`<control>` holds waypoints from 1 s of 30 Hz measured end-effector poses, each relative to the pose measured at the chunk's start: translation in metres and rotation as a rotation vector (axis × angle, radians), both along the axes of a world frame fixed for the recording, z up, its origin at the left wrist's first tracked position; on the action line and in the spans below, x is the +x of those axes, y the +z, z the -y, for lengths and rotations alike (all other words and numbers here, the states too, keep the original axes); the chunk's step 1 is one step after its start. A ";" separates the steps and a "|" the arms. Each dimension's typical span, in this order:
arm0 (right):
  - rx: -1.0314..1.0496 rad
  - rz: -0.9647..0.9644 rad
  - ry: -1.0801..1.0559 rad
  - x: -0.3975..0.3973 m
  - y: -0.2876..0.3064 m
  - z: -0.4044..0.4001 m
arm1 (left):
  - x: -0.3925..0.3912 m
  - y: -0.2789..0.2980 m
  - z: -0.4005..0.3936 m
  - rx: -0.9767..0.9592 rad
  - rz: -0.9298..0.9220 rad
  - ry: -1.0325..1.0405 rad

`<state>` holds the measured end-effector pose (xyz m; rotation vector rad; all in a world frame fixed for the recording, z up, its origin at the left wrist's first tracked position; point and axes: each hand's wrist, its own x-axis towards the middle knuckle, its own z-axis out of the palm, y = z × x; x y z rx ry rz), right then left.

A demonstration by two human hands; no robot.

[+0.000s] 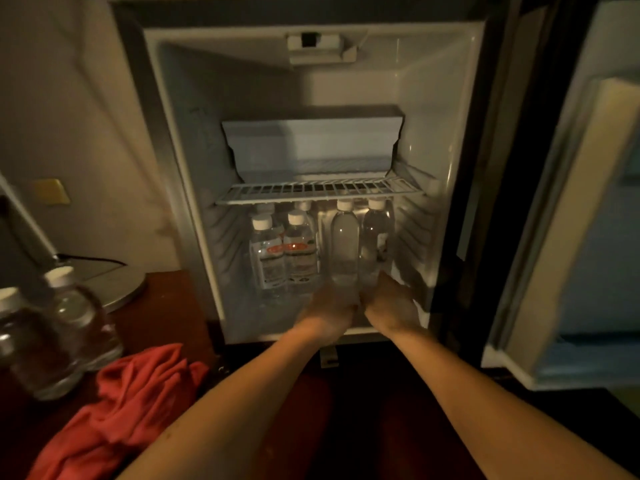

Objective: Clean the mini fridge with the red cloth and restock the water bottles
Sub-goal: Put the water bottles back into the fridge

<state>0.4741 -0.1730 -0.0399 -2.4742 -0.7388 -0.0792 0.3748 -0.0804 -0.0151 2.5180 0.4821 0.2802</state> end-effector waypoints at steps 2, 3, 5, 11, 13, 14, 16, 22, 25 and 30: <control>-0.074 0.028 0.035 -0.021 0.003 0.007 | -0.028 -0.002 -0.001 0.057 -0.080 0.009; -0.115 0.051 0.066 -0.036 0.006 0.010 | -0.042 -0.002 -0.002 0.107 -0.111 0.020; -0.200 0.077 0.138 -0.067 0.011 0.017 | -0.070 -0.003 -0.003 0.265 -0.154 0.067; -0.289 0.316 0.300 -0.141 0.014 0.004 | -0.152 -0.008 -0.019 0.590 -0.066 0.147; -0.295 0.312 0.348 -0.163 0.015 -0.008 | -0.182 -0.010 -0.032 0.599 -0.077 0.198; -0.296 0.312 0.368 -0.174 0.016 -0.015 | -0.198 -0.011 -0.040 0.591 -0.089 0.227; -0.287 0.312 0.419 -0.196 0.018 -0.033 | -0.229 -0.012 -0.056 0.566 -0.118 0.286; -0.170 0.273 0.585 -0.259 0.023 -0.099 | -0.318 -0.014 -0.109 0.466 -0.147 0.477; -0.105 0.256 0.653 -0.277 0.026 -0.135 | -0.354 -0.016 -0.136 0.431 -0.100 0.578; 0.022 0.154 0.637 -0.284 0.032 -0.187 | -0.384 -0.017 -0.179 0.303 -0.036 0.728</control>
